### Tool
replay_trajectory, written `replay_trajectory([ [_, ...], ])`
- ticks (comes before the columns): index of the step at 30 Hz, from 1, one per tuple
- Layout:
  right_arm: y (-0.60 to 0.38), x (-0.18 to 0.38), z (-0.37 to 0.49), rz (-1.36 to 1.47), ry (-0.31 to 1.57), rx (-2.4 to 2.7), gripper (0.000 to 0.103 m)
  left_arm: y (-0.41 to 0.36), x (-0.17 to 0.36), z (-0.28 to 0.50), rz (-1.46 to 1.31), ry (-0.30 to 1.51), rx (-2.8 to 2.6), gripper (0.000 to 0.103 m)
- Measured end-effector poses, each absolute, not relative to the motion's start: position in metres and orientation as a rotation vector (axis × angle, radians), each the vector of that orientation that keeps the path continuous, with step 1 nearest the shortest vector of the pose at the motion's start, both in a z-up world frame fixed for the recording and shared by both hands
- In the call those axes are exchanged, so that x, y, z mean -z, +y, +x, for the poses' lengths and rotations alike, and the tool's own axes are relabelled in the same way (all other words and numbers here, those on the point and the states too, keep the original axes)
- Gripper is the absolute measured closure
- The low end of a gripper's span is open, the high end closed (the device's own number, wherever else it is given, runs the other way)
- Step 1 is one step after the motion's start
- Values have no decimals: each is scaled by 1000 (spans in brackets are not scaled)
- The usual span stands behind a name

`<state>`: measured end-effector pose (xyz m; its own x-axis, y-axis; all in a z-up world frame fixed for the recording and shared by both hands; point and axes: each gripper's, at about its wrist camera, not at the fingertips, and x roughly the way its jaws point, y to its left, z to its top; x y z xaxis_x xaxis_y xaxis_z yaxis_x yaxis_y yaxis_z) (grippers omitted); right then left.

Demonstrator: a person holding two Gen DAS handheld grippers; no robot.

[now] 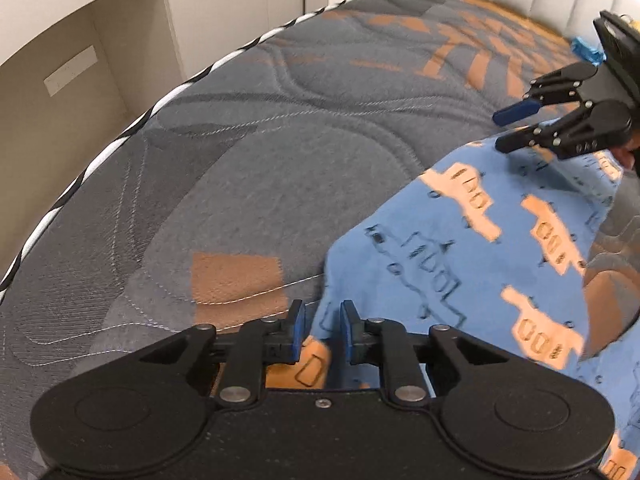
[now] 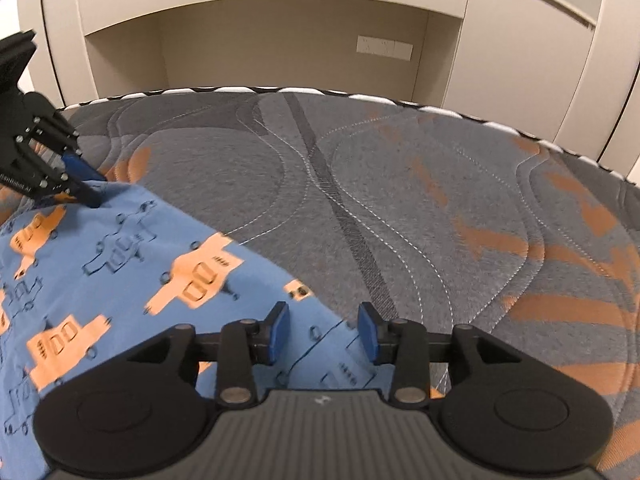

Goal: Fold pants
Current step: 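Lift both hems and lay one leg over the other, folding lengthwise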

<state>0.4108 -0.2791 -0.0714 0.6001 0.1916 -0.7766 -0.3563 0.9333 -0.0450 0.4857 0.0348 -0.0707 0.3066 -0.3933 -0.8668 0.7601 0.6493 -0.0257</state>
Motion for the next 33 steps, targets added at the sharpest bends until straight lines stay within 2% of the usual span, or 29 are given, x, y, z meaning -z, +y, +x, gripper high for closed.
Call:
replay_trajectory([
  [4,-284,84,427,-194,949,-355,59,37,74,487,422,999,807,98],
  [7,-286,87,426,-187,967,-398,59,35,72,479,446,959,800,100],
  [9,-289,88,426,-167,976,-396,67,35,68,474,459,922,779,101],
  [10,-288,89,424,-171,971,-391,77,36,65,470,464,897,774,101],
  [11,-285,89,422,-188,961,-384,91,36,61,465,477,870,765,101],
  [12,-282,89,418,-204,950,-379,98,37,57,461,492,848,759,101],
  [13,-278,88,415,-212,941,-375,99,37,53,455,510,821,754,101],
  [18,-257,72,377,-277,808,-235,101,40,29,418,595,693,742,101],
  [25,-230,21,250,-344,561,-141,100,63,-5,332,736,452,779,101],
  [33,-180,15,114,-477,478,-190,101,99,13,225,900,319,819,101],
])
